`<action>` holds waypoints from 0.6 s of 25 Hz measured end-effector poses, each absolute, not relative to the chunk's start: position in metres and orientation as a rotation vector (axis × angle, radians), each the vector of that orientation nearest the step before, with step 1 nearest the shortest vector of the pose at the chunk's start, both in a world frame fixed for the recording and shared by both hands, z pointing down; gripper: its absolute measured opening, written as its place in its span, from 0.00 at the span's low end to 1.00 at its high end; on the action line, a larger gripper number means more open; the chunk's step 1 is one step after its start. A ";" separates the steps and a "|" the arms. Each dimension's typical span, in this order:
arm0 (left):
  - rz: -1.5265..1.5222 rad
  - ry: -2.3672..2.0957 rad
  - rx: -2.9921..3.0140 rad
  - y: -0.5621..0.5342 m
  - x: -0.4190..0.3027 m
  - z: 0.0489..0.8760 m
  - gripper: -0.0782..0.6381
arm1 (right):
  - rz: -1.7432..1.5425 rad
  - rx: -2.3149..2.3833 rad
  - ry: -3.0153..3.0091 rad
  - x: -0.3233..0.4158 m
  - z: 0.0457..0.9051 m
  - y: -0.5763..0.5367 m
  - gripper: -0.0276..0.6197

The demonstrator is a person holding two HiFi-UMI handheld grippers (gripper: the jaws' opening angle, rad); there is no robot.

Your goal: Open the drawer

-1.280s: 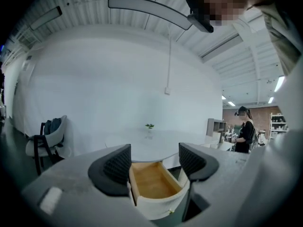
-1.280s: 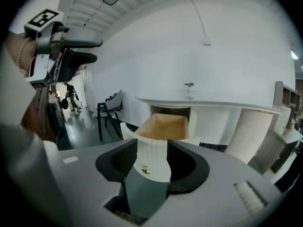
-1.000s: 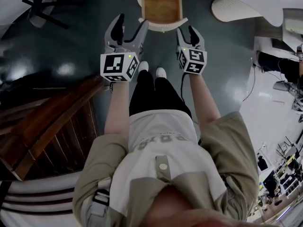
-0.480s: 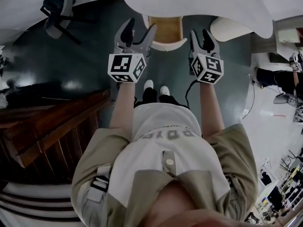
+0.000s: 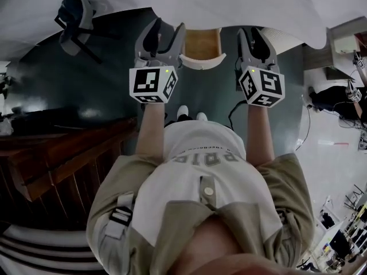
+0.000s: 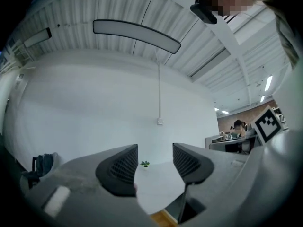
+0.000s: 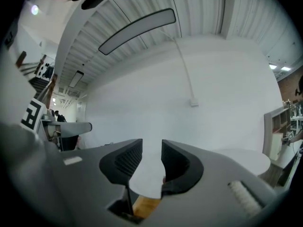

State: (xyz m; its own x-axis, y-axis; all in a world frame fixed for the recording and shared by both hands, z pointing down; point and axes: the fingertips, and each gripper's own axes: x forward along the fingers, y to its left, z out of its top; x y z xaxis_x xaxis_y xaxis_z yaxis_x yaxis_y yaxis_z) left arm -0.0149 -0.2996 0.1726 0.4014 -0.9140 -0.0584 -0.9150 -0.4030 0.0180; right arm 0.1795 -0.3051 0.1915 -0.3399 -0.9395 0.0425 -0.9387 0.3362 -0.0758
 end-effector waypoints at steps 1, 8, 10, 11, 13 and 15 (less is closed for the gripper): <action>0.100 1.697 -2.598 -0.298 -0.014 0.165 0.42 | -0.115 -1.796 2.556 0.179 0.184 -0.304 0.24; 0.122 1.677 -2.514 -0.288 -0.008 0.140 0.15 | -0.062 -1.770 2.538 0.177 0.157 -0.298 0.14; 0.130 1.675 -2.515 -0.286 -0.008 0.139 0.12 | -0.048 -1.777 2.530 0.176 0.154 -0.297 0.07; 0.133 1.670 -2.517 -0.286 -0.008 0.138 0.12 | -0.038 -1.783 2.529 0.175 0.153 -0.296 0.05; 0.138 1.660 -2.519 -0.284 -0.008 0.136 0.12 | -0.017 -1.794 2.534 0.172 0.151 -0.293 0.05; 0.146 1.658 -2.515 -0.283 -0.010 0.133 0.12 | 0.017 -1.805 2.536 0.171 0.148 -0.291 0.05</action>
